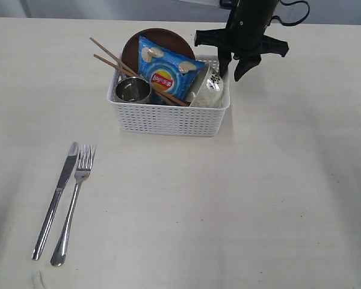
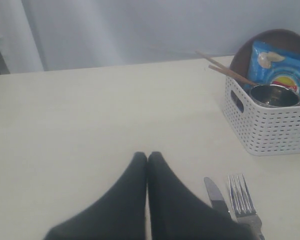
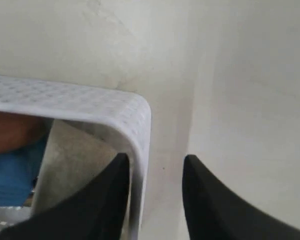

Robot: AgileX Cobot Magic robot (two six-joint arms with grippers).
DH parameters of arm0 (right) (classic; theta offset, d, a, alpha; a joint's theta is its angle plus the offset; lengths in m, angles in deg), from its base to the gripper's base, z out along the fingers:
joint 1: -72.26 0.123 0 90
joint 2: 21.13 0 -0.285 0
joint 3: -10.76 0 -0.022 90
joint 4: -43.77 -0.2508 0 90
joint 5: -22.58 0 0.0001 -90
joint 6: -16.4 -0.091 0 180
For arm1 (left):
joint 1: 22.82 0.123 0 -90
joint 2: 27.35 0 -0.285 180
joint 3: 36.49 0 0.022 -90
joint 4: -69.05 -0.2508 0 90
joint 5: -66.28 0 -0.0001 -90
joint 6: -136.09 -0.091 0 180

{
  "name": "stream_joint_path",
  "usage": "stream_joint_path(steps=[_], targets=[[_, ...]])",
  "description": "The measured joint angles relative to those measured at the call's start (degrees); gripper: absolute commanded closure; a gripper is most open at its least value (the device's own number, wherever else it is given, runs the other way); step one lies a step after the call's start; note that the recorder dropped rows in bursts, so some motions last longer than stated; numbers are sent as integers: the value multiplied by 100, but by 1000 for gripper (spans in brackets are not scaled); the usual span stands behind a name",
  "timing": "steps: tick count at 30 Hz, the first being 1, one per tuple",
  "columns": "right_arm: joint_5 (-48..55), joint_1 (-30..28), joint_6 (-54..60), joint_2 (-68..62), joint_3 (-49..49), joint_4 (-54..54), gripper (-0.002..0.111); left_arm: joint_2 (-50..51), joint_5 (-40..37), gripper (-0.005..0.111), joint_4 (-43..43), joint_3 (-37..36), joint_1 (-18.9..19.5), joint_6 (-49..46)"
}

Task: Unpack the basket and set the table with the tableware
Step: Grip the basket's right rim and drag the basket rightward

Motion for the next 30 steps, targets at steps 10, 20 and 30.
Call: stream_joint_path(steps=[10, 20, 30], targets=[[147, 0, 3, -105, 9, 137, 109, 0, 0, 107, 0, 0, 0, 0], [166, -762, 388, 70, -353, 355, 109, 0, 0, 107, 0, 0, 0, 0], [-145, -1515, 947, 1160, -2142, 537, 96, 0, 0, 107, 0, 0, 0, 0]])
